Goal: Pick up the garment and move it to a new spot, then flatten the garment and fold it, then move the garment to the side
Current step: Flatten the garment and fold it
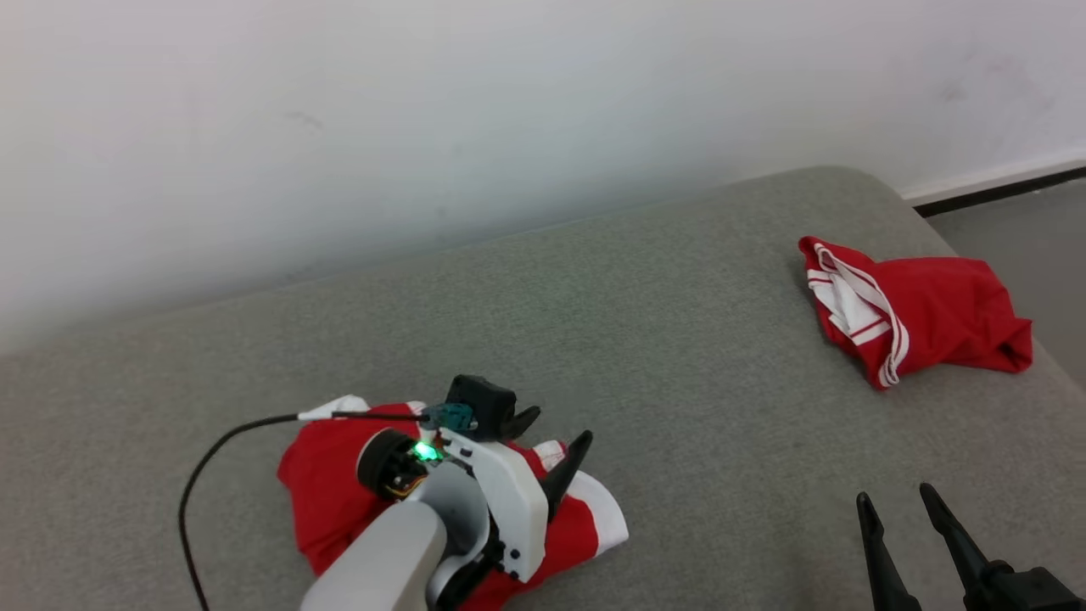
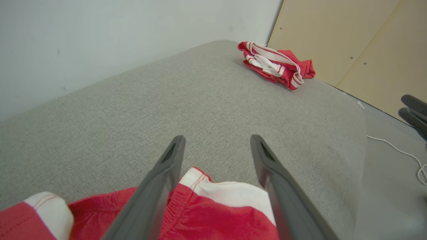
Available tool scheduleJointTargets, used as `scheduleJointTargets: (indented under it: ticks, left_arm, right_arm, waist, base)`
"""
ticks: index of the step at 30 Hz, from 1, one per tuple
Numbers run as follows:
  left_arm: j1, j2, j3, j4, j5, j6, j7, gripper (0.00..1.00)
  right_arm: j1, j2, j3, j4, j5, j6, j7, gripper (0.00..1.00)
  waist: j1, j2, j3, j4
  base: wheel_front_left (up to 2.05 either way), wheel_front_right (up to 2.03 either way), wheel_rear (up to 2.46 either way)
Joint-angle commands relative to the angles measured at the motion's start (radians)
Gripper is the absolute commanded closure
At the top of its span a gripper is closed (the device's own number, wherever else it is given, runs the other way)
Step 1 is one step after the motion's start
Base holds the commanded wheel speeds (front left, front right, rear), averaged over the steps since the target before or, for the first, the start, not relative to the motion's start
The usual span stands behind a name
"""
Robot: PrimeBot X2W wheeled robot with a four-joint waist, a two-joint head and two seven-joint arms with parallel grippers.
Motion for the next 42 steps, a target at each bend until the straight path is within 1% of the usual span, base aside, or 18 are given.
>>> scheduleJointTargets:
  ticks: [1, 4, 5, 8, 11, 13, 16, 20, 32, 33, 34, 35, 39, 42]
  left_arm:
    - [-0.034, 0.028, -0.036, 0.024, -0.029, 0.003, 0.037, 0.0]
    - [-0.081, 0.061, -0.103, 0.066, -0.092, 0.003, 0.107, 0.0]
    - [-0.1, 0.078, -0.123, 0.076, -0.098, 0.003, 0.118, 0.0]
    - [-0.125, 0.101, -0.175, 0.105, -0.157, 0.003, 0.153, 0.0]
    - [-0.148, 0.137, -0.244, 0.115, -0.214, 0.003, 0.194, 0.0]
    - [-0.165, 0.164, -0.279, 0.125, -0.239, 0.003, 0.209, 0.0]
    - [-0.186, 0.188, -0.321, 0.145, -0.273, 0.003, 0.203, 0.0]
    - [-0.221, 0.202, -0.346, 0.18, -0.298, 0.002, 0.174, 0.0]
    - [-0.258, 0.21, -0.467, 0.227, -0.401, 0.003, 0.211, 0.01]
    - [-0.26, 0.211, -0.476, 0.23, -0.407, 0.003, 0.215, 0.54]
    - [-0.26, 0.211, -0.486, 0.233, -0.416, 0.003, 0.219, 0.87]
    - [-0.26, 0.211, -0.499, 0.234, -0.423, 0.003, 0.229, 1.0]
    - [-0.265, 0.218, -0.543, 0.212, -0.469, 0.002, 0.238, 1.0]
    - [-0.303, 0.229, -0.535, 0.202, -0.48, 0.002, 0.174, 1.0]
  right_arm:
    - [-0.006, -0.005, 0.001, 0.005, 0.005, -0.002, -0.002, 0.0]
    - [-0.006, -0.006, 0.007, 0.009, 0.007, -0.002, -0.002, 0.0]
    - [-0.007, -0.005, 0.01, 0.011, 0.009, -0.002, -0.002, 0.0]
    - [-0.007, -0.001, 0.014, 0.014, 0.013, -0.002, -0.002, 0.0]
    - [-0.011, -0.001, 0.017, 0.017, 0.016, -0.002, -0.002, 0.0]
    - [-0.016, -0.001, 0.016, 0.018, 0.019, -0.002, -0.002, 0.0]
    - [-0.022, -0.003, 0.018, 0.017, 0.02, -0.002, -0.002, 0.0]
    - [-0.023, -0.006, 0.017, 0.017, 0.023, -0.002, -0.002, 0.0]
    - [-0.032, 0.008, 0.017, 0.02, 0.026, -0.002, -0.002, 0.0]
    - [-0.031, 0.008, 0.016, 0.02, 0.027, -0.002, -0.002, 0.0]
    - [-0.03, 0.008, 0.015, 0.021, 0.027, -0.002, -0.002, 0.0]
    - [-0.029, 0.008, 0.013, 0.022, 0.028, -0.002, -0.002, 0.0]
    - [-0.025, 0.011, 0.006, 0.024, 0.027, -0.002, -0.002, 0.0]
    - [-0.023, 0.013, 0.003, 0.025, 0.028, -0.002, -0.002, 0.0]
  waist:
    - [0.0, -0.0001, 0.013, -0.037]
    - [0.0, -0.0001, 0.019, -0.065]
    - [0.0, -0.0001, 0.021, -0.073]
    - [0.0, -0.0001, 0.026, -0.094]
    - [0.0, -0.0001, 0.03, -0.111]
    - [0.0, -0.0001, 0.035, -0.121]
    - [0.0, -0.0001, 0.043, -0.132]
    - [0.0, -0.0001, 0.055, -0.14]
    - [0.0, -0.0001, 0.087, -0.152]
    - [0.0, -0.0001, 0.088, -0.153]
    - [0.0, -0.0001, 0.088, -0.152]
    - [0.0, -0.0001, 0.089, -0.152]
    - [0.0, -0.0001, 0.086, -0.149]
    - [0.0, -0.0001, 0.081, -0.146]
  base:
    - [0.0, 0.0, 0.0]
    - [0.0, 0.0, 0.0]
    - [0.0, 0.0, 0.0]
    - [0.0, 0.0, 0.0]
    - [0.0, 0.0, 0.0]
    - [0.0, 0.0, 0.0]
    - [0.0, 0.0, 0.0]
    - [0.0, 0.0, 0.0]
    - [0.0, 0.0, 0.0]
    - [0.0, 0.0, 0.0]
    - [0.0, 0.0, 0.0]
    - [0.0, 0.0, 0.0]
    - [0.0, 0.0, 0.0]
    - [0.0, 0.0, 0.0]
